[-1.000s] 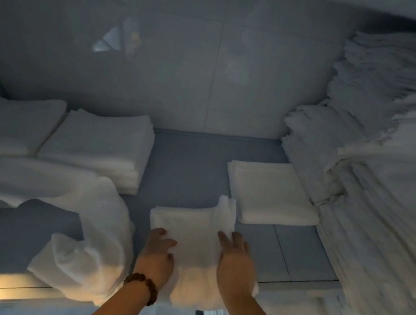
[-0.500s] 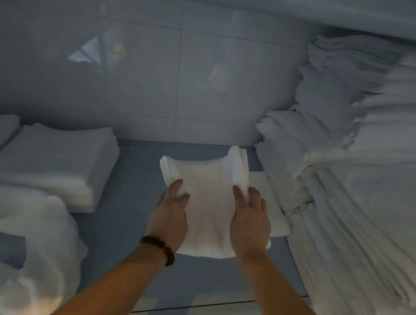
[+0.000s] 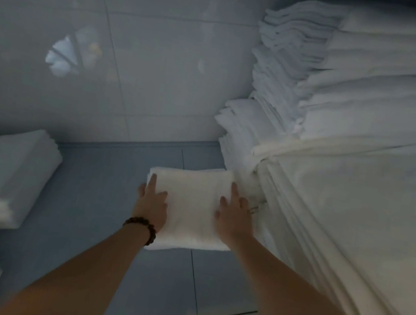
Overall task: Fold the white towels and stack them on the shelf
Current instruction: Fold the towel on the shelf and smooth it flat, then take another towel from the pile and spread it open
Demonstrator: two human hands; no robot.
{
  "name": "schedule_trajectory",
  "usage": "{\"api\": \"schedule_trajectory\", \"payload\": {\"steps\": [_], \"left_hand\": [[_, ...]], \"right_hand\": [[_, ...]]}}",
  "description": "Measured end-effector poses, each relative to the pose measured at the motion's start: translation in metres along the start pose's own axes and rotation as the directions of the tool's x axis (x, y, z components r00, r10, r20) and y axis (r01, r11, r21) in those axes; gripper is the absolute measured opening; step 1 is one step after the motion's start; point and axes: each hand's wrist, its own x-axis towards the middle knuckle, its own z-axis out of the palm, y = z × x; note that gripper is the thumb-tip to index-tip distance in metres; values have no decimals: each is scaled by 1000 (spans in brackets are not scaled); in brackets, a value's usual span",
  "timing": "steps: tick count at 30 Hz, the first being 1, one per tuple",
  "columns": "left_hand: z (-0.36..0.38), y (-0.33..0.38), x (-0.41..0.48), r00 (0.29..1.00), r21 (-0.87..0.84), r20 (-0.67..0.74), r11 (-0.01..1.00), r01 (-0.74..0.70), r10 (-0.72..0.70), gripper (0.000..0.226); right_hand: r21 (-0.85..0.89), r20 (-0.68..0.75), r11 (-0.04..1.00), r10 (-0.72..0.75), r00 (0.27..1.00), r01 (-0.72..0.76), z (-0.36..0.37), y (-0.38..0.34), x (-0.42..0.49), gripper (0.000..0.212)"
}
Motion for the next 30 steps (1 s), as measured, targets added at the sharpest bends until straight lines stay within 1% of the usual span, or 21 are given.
{"api": "schedule_trajectory", "payload": {"steps": [1, 2, 3, 4, 6, 7, 11, 14, 16, 17, 20, 22, 26, 30], "left_hand": [[6, -4, 2, 999, 184, 26, 983, -27, 23, 46], [9, -6, 3, 997, 339, 69, 938, -67, 47, 50], [13, -8, 2, 992, 422, 118, 903, -83, 36, 55], [14, -8, 1, 987, 460, 162, 884, -81, 6, 60], [18, -11, 1, 974, 463, 226, 882, -83, -26, 63], [19, -13, 2, 972, 462, 235, 883, -87, -28, 63], [15, -18, 0, 966, 437, 256, 895, -91, -27, 63], [2, -19, -12, 969, 391, 246, 917, -75, -26, 64], [-9, -18, -28, 981, 320, 195, 946, -47, -17, 63], [-17, -17, -39, 988, 269, 156, 963, -32, -11, 62], [-43, -23, -82, 1000, 130, -4, 991, -19, 20, 58], [-60, -33, -114, 994, 69, -109, 998, 5, 3, 57], [-95, -67, -170, 962, 53, -242, 988, 144, -127, 56], [-129, -106, -213, 894, -4, -352, 956, 294, -277, 65]], "right_hand": [[10, 17, 1000, -19, 1000, 18, 6, 3, 0, 52], [15, 35, 999, -43, 998, 42, 13, 5, -1, 57], [17, 57, 998, -59, 997, 58, 18, 7, -2, 60], [21, 79, 998, -58, 995, 57, 23, 8, -2, 63], [24, 104, 999, -44, 994, 42, 29, 9, -1, 66], [23, 107, 999, -41, 993, 39, 30, 9, 0, 66], [27, 122, 999, -46, 992, 43, 26, 8, 0, 65], [66, 73, 997, -55, 996, 51, 13, 0, -8, 62], [131, 10, 988, -81, 997, 79, 1, -12, -18, 59], [191, -23, 977, -95, 995, 97, -6, -21, -25, 59], [362, -134, 916, -130, 982, 171, -19, -52, -50, 56], [422, -176, 874, -184, 967, 243, -22, -76, -67, 55], [406, -199, 826, -338, 920, 391, -19, -127, -90, 53], [377, -224, 769, -466, 856, 517, -18, -185, -109, 51]]}}
